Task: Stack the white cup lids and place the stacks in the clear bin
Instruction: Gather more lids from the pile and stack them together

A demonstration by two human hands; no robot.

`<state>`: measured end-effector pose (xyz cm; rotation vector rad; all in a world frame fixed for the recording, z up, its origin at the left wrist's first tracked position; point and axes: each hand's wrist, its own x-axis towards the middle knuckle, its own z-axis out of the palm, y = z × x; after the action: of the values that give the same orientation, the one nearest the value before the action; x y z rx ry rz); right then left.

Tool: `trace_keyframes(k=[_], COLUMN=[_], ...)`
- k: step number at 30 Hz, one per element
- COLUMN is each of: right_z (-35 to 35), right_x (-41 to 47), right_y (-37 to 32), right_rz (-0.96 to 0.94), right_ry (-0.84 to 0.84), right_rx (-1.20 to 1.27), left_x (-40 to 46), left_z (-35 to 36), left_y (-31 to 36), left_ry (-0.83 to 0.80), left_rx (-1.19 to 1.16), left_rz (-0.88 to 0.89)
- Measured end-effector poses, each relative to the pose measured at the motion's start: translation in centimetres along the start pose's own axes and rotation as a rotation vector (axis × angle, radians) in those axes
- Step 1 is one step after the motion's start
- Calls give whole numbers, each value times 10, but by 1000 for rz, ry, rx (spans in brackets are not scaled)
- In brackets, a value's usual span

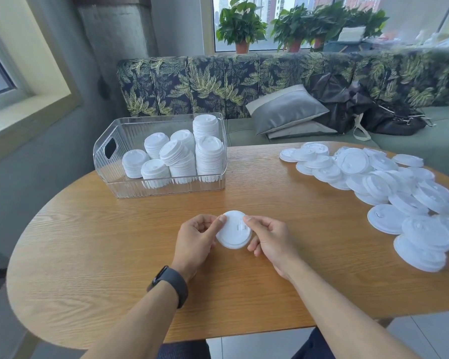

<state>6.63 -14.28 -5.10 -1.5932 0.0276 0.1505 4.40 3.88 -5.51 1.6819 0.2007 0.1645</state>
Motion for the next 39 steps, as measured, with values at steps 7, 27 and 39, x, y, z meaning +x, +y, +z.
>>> trace_keyframes(k=[7, 27, 39], right_z=[0, 3, -11], right_x=[3, 5, -5], right_y=[3, 4, 9], right_rz=[18, 21, -60], right_ry=[39, 106, 151], right_rx=[39, 92, -34], left_x=[0, -10, -15], left_z=[1, 15, 17], left_y=[-1, -12, -10], left_ry=[-5, -26, -150], left_rx=[45, 585, 739], left_rz=[4, 356, 508])
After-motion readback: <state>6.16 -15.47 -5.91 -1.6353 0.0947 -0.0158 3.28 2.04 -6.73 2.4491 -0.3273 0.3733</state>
